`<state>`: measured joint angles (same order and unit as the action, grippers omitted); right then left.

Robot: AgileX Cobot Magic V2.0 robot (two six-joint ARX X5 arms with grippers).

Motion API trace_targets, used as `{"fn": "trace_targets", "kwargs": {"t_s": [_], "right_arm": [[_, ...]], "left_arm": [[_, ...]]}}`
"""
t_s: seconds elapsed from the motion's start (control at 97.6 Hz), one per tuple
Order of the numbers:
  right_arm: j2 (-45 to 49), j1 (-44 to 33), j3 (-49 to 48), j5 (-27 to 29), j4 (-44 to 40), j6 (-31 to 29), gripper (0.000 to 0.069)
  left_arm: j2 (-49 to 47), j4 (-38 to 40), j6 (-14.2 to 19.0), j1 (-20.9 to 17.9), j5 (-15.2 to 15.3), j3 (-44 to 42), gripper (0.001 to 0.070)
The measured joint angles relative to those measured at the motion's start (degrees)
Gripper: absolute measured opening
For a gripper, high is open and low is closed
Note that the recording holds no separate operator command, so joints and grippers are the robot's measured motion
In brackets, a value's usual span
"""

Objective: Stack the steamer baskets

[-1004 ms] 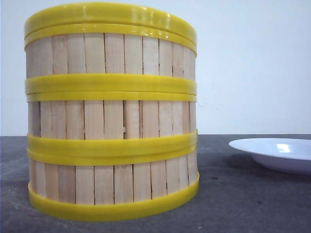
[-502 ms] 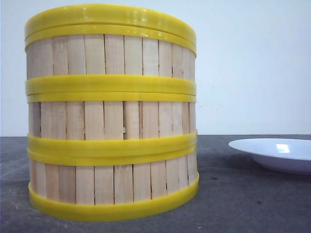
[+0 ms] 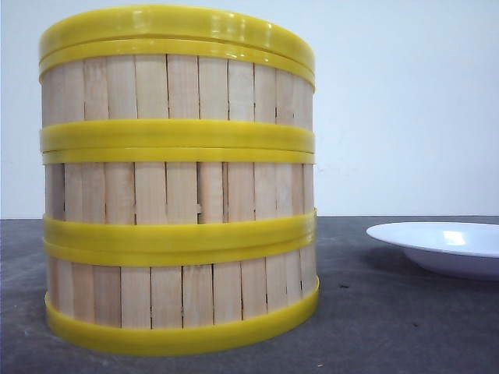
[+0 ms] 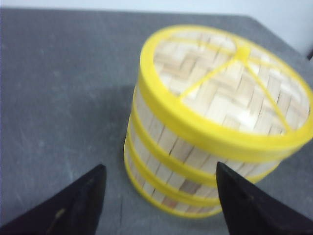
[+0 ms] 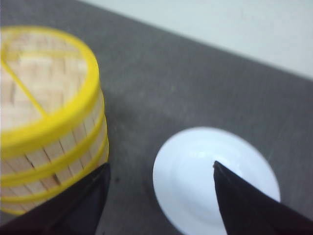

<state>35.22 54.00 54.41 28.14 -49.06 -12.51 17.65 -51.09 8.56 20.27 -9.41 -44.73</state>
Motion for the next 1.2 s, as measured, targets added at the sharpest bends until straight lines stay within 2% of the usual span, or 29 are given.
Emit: {"fn": "trace_targets", "kwargs": {"t_s": [0.143, 0.205, 0.246, 0.287, 0.318, 0.369, 0.43, 1.199], "right_arm": [[-1.7, 0.0, -2.8, 0.0, 0.2, -3.1, 0.0409], [-1.8, 0.0, -2.8, 0.0, 1.2, -3.9, 0.035], [-1.9, 0.0, -2.8, 0.0, 1.7, -4.1, 0.026], [-1.9, 0.0, -2.8, 0.0, 2.0, -4.2, 0.0152], [-1.9, 0.0, -2.8, 0.0, 2.1, -4.2, 0.0098], [-1.9, 0.0, -2.8, 0.0, 2.3, -4.3, 0.0049], [-1.9, 0.0, -2.8, -0.1, 2.7, -4.3, 0.0024], [-1.9, 0.0, -2.8, 0.3, 2.8, -4.3, 0.0009]], "left_arm": [[-0.4, 0.1, 0.0, 0.0, 0.0, 0.0, 0.0431], [-0.4, 0.1, 0.0, 0.0, 0.0, 0.0, 0.0405], [-0.4, 0.1, 0.0, 0.0, 0.0, 0.0, 0.034], [-0.4, 0.1, 0.0, 0.0, 0.0, 0.0, 0.0233], [-0.4, 0.1, 0.0, 0.0, 0.0, 0.0, 0.0151], [-0.4, 0.1, 0.0, 0.0, 0.0, 0.0, 0.0078], [-0.4, 0.1, 0.0, 0.0, 0.0, 0.0, 0.0042], [-0.4, -1.0, 0.0, 0.0, 0.0, 0.0, 0.0029]]}}
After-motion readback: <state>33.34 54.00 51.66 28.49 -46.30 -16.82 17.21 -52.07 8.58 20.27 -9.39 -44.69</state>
